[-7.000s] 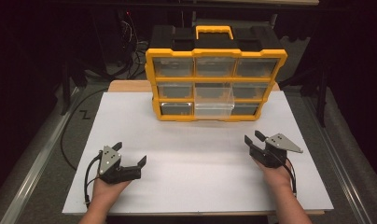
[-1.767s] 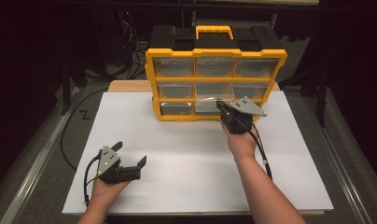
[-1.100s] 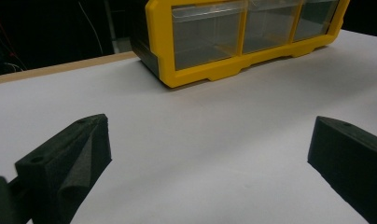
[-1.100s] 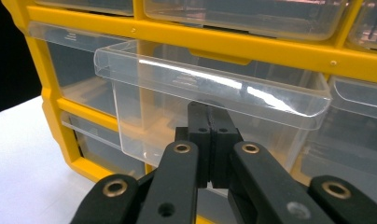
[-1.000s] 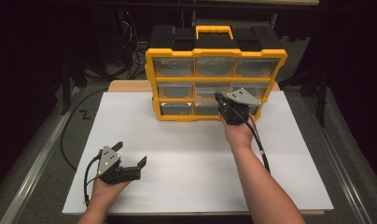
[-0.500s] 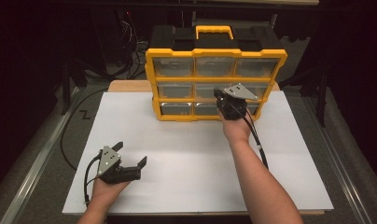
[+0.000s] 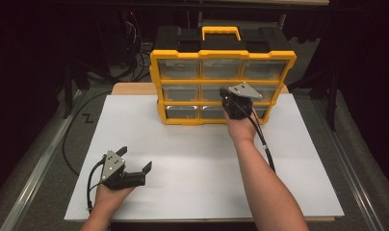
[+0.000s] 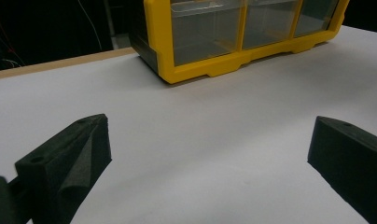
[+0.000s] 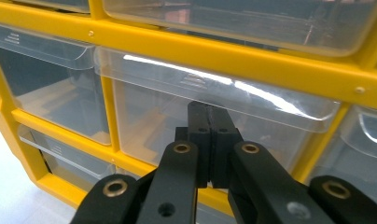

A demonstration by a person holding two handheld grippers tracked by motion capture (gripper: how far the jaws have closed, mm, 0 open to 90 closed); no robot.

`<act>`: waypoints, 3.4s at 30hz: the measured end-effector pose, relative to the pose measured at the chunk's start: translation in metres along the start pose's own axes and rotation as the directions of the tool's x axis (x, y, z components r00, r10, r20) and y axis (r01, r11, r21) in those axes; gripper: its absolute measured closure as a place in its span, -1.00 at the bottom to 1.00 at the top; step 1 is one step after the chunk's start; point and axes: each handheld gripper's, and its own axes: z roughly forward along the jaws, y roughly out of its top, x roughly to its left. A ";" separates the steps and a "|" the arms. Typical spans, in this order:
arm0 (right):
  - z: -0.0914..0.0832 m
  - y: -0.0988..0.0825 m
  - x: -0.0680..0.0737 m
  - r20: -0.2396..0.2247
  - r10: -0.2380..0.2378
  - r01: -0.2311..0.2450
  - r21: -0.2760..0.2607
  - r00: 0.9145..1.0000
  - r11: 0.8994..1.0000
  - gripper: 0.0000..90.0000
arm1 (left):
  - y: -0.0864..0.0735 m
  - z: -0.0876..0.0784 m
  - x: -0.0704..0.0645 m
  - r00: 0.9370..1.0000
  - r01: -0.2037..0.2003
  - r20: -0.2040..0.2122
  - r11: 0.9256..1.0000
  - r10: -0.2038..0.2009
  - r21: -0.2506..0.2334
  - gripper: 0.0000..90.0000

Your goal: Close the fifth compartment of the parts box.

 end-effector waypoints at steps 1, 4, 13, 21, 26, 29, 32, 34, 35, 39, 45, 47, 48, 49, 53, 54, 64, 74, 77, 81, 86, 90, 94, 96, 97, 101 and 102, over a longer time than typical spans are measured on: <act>0.001 0.000 0.001 -0.003 -0.005 0.005 0.000 1.000 1.000 1.00 | 0.000 0.000 0.000 1.000 0.000 0.001 1.000 0.000 0.001 -1.00; 0.002 0.000 0.004 -0.002 -0.014 0.014 -0.002 1.000 1.000 1.00 | 0.000 0.000 0.000 1.000 -0.002 0.001 1.000 0.002 -0.001 -1.00; 0.003 0.002 0.006 -0.005 -0.026 0.026 0.009 1.000 1.000 1.00 | 0.000 0.000 0.001 1.000 -0.004 0.001 1.000 0.004 -0.005 -1.00; -0.006 0.002 0.006 -0.026 -0.011 0.012 0.011 1.000 1.000 1.00 | 0.000 0.000 0.001 1.000 -0.010 0.001 1.000 0.010 -0.005 -1.00; -0.019 0.002 0.007 -0.041 -0.012 0.012 -0.001 0.999 1.000 1.00 | 0.000 0.001 0.002 1.000 -0.003 -0.002 1.000 0.003 -0.003 -1.00; -0.028 0.002 0.006 -0.049 -0.006 0.005 -0.008 0.999 1.000 1.00 | 0.000 0.001 0.003 1.000 -0.003 -0.001 1.000 0.003 -0.005 -1.00; -0.036 0.001 0.006 -0.060 -0.003 0.002 -0.017 0.998 1.000 1.00 | 0.000 0.002 0.003 1.000 -0.008 0.000 1.000 0.008 0.002 -1.00; -0.041 -0.001 0.006 -0.067 -0.006 0.005 -0.020 0.998 1.000 1.00 | 0.000 0.002 0.003 1.000 -0.009 -0.001 1.000 0.009 0.002 -1.00; -0.043 -0.002 0.005 -0.072 -0.006 0.004 -0.021 0.997 1.000 1.00 | 0.000 0.002 0.003 1.000 -0.009 -0.001 1.000 0.009 0.001 -1.00; -0.049 -0.007 0.003 -0.081 -0.004 0.002 -0.021 0.997 1.000 1.00 | 0.000 0.002 0.003 1.000 -0.010 -0.003 1.000 0.010 0.001 -1.00; -0.058 -0.020 -0.003 -0.096 0.001 -0.002 -0.006 0.995 1.000 1.00 | 0.000 0.002 0.003 1.000 -0.009 -0.007 1.000 0.009 0.004 -1.00; -0.060 -0.025 -0.005 -0.097 -0.001 0.001 -0.004 0.995 1.000 1.00 | 0.000 0.001 0.003 1.000 -0.010 -0.008 1.000 0.010 0.004 -1.00; -0.061 -0.027 -0.006 -0.098 -0.003 0.003 0.001 0.995 1.000 1.00 | 0.000 0.001 0.003 1.000 -0.010 -0.008 1.000 0.010 0.003 -1.00; -0.062 -0.030 -0.007 -0.099 0.001 -0.001 0.005 0.995 1.000 1.00 | 0.000 0.001 0.003 1.000 -0.009 -0.008 1.000 0.009 0.003 -1.00; -0.067 -0.043 -0.012 -0.103 0.012 -0.009 0.022 0.995 1.000 1.00 | 0.000 0.001 0.003 1.000 -0.007 -0.009 1.000 0.007 0.003 -1.00; -0.069 -0.046 -0.013 -0.102 0.014 -0.012 0.028 0.995 1.000 1.00 | 0.000 0.001 0.003 1.000 -0.009 -0.008 1.000 0.009 0.003 -1.00; -0.090 -0.080 -0.030 -0.108 0.029 -0.024 0.053 0.994 0.998 1.00 | 0.000 0.002 0.004 1.000 -0.011 -0.015 1.000 0.011 0.005 -1.00; -0.124 -0.111 -0.049 -0.100 0.038 -0.032 0.063 0.994 0.998 1.00 | 0.000 0.000 0.003 1.000 -0.010 -0.020 1.000 0.010 0.008 -1.00; -0.137 -0.119 -0.053 -0.089 0.020 -0.013 0.082 0.996 0.997 1.00 | 0.000 -0.001 0.004 1.000 -0.009 -0.023 1.000 0.009 0.007 -1.00; -0.144 -0.129 -0.058 -0.089 0.042 -0.034 0.094 0.995 0.995 1.00 | -0.001 0.002 0.004 1.000 -0.011 -0.021 1.000 0.011 0.015 -1.00; -0.144 -0.129 -0.057 -0.082 0.057 -0.051 0.080 0.995 0.996 0.99 | -0.001 0.002 0.003 1.000 -0.007 -0.022 1.000 0.007 0.022 -1.00; -0.145 -0.129 -0.053 -0.103 0.036 -0.027 0.092 0.994 0.995 0.85 | -0.002 0.002 0.003 1.000 -0.006 -0.025 1.000 0.007 0.029 -1.00; -0.145 -0.130 -0.052 -0.121 0.046 -0.034 0.097 0.992 0.995 0.70 | -0.002 0.003 0.002 1.000 -0.006 -0.029 0.999 0.007 0.034 -1.00; -0.145 -0.130 -0.052 -0.128 0.054 -0.041 0.102 0.990 0.994 0.57 | -0.002 0.003 0.002 1.000 -0.007 -0.028 0.999 0.008 0.035 -1.00; -0.145 -0.130 -0.053 -0.140 0.061 -0.046 0.106 0.988 0.993 0.51 | -0.002 0.003 0.002 1.000 -0.008 -0.027 0.999 0.009 0.036 -1.00; -0.141 -0.132 -0.052 -0.143 0.066 -0.049 0.123 0.987 0.991 0.18 | -0.002 0.002 0.002 1.000 -0.008 -0.025 0.999 0.009 0.035 -1.00; -0.141 -0.133 -0.052 -0.142 0.065 -0.047 0.126 0.988 0.991 0.10 | -0.001 0.001 0.003 1.000 -0.008 -0.025 0.999 0.009 0.033 -1.00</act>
